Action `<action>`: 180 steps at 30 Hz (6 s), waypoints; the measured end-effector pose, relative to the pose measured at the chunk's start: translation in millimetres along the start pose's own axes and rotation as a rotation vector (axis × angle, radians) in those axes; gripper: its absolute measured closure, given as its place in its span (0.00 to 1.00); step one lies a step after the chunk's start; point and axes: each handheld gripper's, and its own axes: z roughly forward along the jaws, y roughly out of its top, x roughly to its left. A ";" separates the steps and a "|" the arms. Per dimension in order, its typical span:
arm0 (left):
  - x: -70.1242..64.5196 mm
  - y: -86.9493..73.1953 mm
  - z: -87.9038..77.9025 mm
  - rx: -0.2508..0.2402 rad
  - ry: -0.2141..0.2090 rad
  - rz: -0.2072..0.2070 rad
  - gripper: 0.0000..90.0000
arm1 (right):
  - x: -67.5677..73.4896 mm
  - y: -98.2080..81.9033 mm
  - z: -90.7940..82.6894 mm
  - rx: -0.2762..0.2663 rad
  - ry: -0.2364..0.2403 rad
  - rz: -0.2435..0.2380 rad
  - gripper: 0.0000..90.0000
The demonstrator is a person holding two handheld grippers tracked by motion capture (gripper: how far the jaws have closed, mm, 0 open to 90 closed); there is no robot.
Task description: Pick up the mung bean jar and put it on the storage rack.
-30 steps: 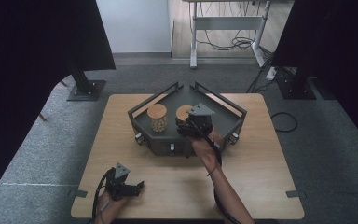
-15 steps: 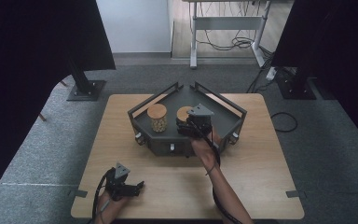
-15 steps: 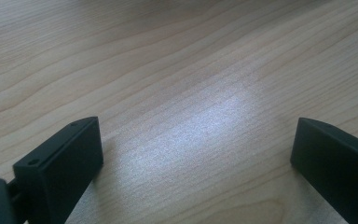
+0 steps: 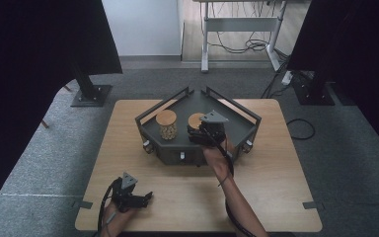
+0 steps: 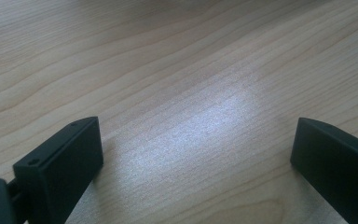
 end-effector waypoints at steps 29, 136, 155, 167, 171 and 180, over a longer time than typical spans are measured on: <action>-0.1 0.0 0.0 0.000 0.000 0.000 0.02 | -1.8 7.8 -0.2 0.051 0.029 -0.072 0.02; -1.9 -0.6 0.7 -0.005 0.006 -0.007 0.02 | -41.3 -63.9 -105.6 0.060 -0.014 -0.057 0.02; -1.8 -0.3 0.6 -0.003 0.006 -0.007 0.02 | -48.3 -83.4 -108.1 0.107 -0.023 -0.056 0.03; -1.8 -0.3 0.6 -0.003 0.006 -0.006 0.02 | -54.5 -100.3 -109.5 0.131 -0.035 -0.036 0.03; -1.8 -0.3 0.6 -0.003 0.006 -0.006 0.02 | -56.1 -106.3 -108.6 0.141 -0.037 -0.031 0.03; -2.4 -0.4 0.5 -0.003 0.008 -0.009 0.02 | -61.7 -116.3 -107.3 0.161 -0.045 -0.011 0.04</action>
